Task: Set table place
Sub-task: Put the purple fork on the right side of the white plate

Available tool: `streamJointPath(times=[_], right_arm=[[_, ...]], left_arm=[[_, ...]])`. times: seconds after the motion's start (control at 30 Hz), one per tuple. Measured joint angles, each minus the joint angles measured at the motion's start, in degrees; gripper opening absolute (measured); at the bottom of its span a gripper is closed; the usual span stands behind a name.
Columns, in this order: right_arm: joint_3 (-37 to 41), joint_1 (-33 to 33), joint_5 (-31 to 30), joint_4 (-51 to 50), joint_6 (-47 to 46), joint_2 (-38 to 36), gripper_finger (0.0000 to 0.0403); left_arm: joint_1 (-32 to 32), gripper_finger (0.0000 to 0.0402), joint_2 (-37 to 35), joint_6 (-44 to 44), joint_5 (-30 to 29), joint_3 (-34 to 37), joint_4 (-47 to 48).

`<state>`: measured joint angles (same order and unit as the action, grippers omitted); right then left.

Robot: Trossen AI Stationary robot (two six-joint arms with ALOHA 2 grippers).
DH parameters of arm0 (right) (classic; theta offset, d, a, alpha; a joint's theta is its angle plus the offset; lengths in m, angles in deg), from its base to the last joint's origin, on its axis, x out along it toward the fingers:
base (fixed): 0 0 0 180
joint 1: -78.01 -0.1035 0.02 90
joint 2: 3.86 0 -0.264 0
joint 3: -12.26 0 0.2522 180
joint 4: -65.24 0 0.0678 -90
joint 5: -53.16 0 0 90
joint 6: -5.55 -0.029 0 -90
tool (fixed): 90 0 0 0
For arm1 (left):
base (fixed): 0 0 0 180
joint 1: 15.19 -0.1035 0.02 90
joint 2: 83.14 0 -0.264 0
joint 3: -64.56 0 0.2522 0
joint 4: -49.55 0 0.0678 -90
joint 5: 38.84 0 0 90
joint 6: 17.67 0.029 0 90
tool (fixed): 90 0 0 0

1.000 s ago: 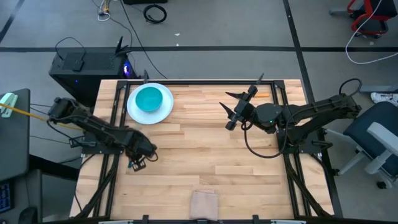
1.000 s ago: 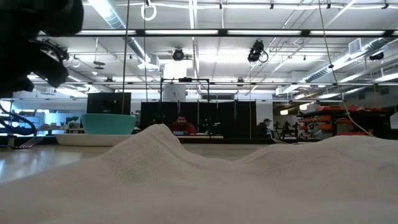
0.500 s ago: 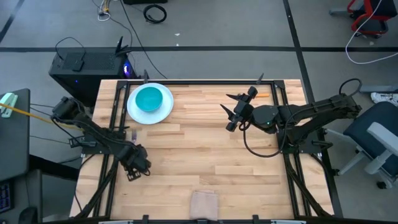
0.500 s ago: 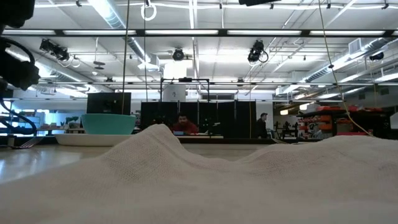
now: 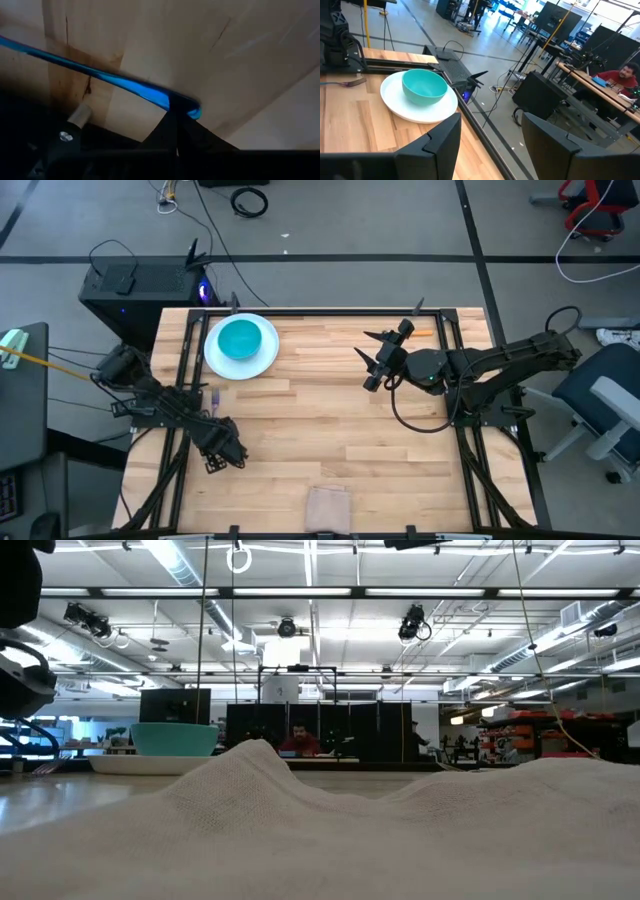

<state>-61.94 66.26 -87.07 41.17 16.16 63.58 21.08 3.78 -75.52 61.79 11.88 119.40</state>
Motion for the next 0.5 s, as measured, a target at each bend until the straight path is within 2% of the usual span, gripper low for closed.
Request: streamJointPath(times=[0.5], right_arm=[[0.0,0.0,0.0,0.04,0.0,0.0,0.0215]], left_arm=[[-0.09,0.0005,0.05,-0.06,0.52,-0.57,-3.81]])
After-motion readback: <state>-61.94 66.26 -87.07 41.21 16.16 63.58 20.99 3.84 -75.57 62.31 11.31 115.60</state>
